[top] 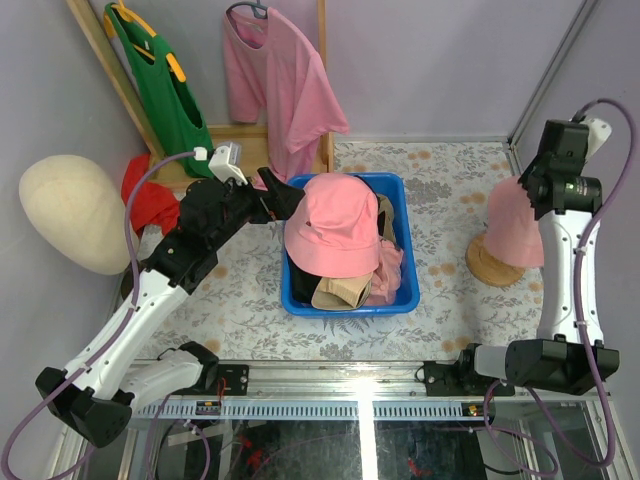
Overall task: Stack the hats
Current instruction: Place the hat on the hat stand.
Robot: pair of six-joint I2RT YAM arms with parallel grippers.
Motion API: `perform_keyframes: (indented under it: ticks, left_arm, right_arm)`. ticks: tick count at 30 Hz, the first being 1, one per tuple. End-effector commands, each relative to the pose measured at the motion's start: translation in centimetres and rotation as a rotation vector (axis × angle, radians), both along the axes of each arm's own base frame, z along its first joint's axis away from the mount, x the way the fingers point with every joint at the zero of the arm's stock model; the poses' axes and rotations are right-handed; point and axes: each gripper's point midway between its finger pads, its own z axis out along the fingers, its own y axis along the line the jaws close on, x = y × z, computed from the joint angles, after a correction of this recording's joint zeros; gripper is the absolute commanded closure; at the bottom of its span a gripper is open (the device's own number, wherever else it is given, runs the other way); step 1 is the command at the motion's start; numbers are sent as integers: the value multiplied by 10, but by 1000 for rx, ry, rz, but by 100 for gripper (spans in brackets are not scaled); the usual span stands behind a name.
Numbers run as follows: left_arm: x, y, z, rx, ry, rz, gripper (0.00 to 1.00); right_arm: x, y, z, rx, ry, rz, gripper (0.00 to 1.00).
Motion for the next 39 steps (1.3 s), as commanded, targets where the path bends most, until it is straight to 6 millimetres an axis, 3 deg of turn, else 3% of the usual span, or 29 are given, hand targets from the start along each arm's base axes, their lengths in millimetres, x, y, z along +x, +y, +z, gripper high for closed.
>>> perform_keyframes:
  ticks: [1,8,17,22,28,39]
  left_arm:
    - [5,1,16,-24,-71,6,0]
    - [4,1,10,-10,-55,2,0]
    - [4,4,1,9,-42,1,0]
    - [5,5,1,5,-46,-1,0]
    - [7,5,1,-5,-47,-5,0]
    - [9,6,2,-13,-49,-4,0]
  right_arm:
    - [-6,0,-14,5,-20,-7,96]
    - [-9,2,-48,40,37,-16,94]
    - [-17,-3,-81,76,91,-65,82]
    - [-21,-8,-83,77,100,-98,74]
    - [-24,-15,-77,67,102,-129,56]
    - [-27,-24,-80,89,118,-167,35]
